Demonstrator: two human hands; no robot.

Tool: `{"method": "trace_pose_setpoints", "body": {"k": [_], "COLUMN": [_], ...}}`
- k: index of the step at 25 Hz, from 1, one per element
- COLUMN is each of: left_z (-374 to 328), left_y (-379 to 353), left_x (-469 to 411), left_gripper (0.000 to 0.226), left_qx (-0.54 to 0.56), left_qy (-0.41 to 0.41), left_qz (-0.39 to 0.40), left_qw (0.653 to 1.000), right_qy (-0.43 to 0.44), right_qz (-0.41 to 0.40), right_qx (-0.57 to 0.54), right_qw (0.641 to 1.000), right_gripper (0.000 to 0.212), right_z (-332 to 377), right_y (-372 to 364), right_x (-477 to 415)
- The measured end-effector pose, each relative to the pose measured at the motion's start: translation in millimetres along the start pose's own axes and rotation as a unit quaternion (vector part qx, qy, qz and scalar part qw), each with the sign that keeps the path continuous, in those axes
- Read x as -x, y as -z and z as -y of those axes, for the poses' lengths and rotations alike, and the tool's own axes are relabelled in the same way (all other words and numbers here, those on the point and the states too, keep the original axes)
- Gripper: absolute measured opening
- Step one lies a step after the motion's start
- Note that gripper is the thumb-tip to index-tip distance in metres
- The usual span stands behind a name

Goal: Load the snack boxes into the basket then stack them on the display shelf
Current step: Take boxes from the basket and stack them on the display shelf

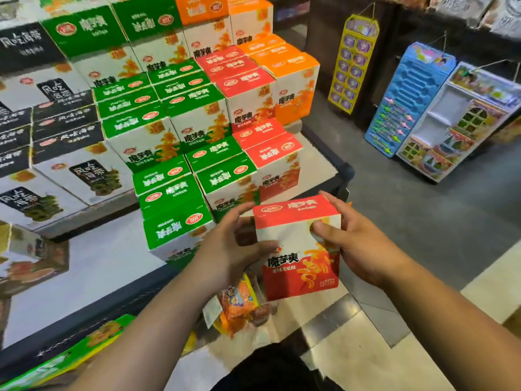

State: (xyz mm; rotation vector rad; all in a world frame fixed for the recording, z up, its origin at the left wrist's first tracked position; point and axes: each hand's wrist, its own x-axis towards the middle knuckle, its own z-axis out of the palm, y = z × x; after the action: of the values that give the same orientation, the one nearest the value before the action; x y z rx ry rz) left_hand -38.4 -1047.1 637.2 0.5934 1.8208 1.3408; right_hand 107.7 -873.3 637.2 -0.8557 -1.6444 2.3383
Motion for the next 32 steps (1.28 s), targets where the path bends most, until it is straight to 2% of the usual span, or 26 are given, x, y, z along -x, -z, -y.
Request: {"method": "trace_pose_setpoints", "body": {"k": [4,6,8,10,15,19,23,28,32], "left_z": [4.6,3.2,-0.4,0.2,14.8,31.1,29.4,32.2,37.4], "left_y": [-8.1,-13.7,-18.7,-23.1,-37.5,-44.2,-48.5,-53.1,-59.8], "left_x": [-28.6,-43.3,-57.2,-74.2,-107.6,-121.2,-126.8,-134.0,-133.4], "left_gripper": [0.079,0.08,0.08,0.075,0.061,0.062,0.059,0.061,0.064], "left_qx": [-0.015,-0.053,-0.088,-0.081,-0.048,-0.128,-0.246,-0.3,-0.346], "left_qy": [-0.021,-0.04,-0.06,-0.075,-0.085,-0.106,-0.098,-0.096,-0.124], "left_qz": [-0.008,-0.022,-0.051,-0.073,-0.122,-0.178,-0.203,-0.223,-0.261], "left_qw": [1.0,0.998,0.993,0.991,0.988,0.97,0.943,0.923,0.892], "right_qy": [-0.013,-0.016,-0.013,-0.005,0.006,0.014,0.042,0.055,0.071], "right_qz": [0.009,0.016,0.011,0.009,0.024,0.042,0.029,0.018,0.023], "right_qx": [0.044,0.062,0.082,0.104,0.16,0.212,0.238,0.259,0.271], "right_qw": [0.999,0.998,0.996,0.995,0.987,0.976,0.97,0.964,0.96], "right_gripper": [0.08,0.082,0.077,0.072,0.083,0.098,0.089,0.086,0.084], "right_z": [-1.3,1.5,7.0,9.0,8.0,5.9,-0.7,-8.1,-6.2], "right_y": [19.5,28.2,36.5,45.9,59.0,63.4,64.6,67.4,65.5], "right_x": [-24.4,-41.2,-60.5,-82.6,-127.8,-156.6,-168.6,-174.7,-175.6]}}
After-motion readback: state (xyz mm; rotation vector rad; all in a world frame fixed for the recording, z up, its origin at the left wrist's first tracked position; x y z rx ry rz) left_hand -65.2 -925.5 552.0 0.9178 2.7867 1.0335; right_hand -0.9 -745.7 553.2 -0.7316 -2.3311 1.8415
